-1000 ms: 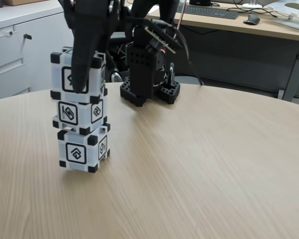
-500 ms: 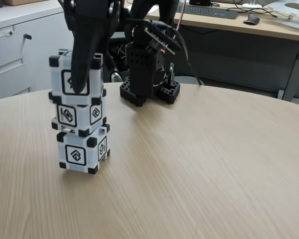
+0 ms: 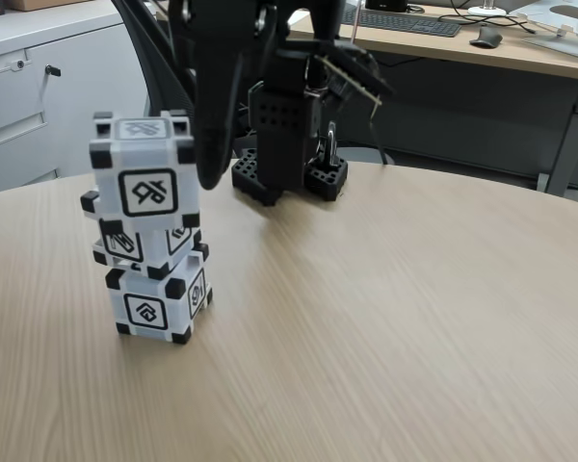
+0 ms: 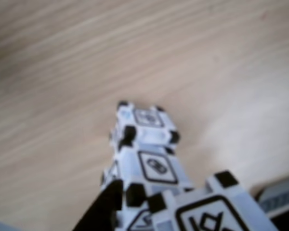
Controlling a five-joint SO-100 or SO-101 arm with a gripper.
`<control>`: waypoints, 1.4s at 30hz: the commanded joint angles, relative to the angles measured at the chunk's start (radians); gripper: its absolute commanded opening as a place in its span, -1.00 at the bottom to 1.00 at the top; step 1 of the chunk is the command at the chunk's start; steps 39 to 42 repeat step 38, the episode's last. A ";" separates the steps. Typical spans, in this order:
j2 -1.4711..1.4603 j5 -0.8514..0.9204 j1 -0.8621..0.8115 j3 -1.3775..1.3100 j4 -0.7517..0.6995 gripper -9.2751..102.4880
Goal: Stack cubes from left to right.
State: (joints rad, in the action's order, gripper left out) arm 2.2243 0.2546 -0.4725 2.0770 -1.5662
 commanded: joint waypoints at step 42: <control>0.025 -0.067 0.080 -0.015 0.021 -0.22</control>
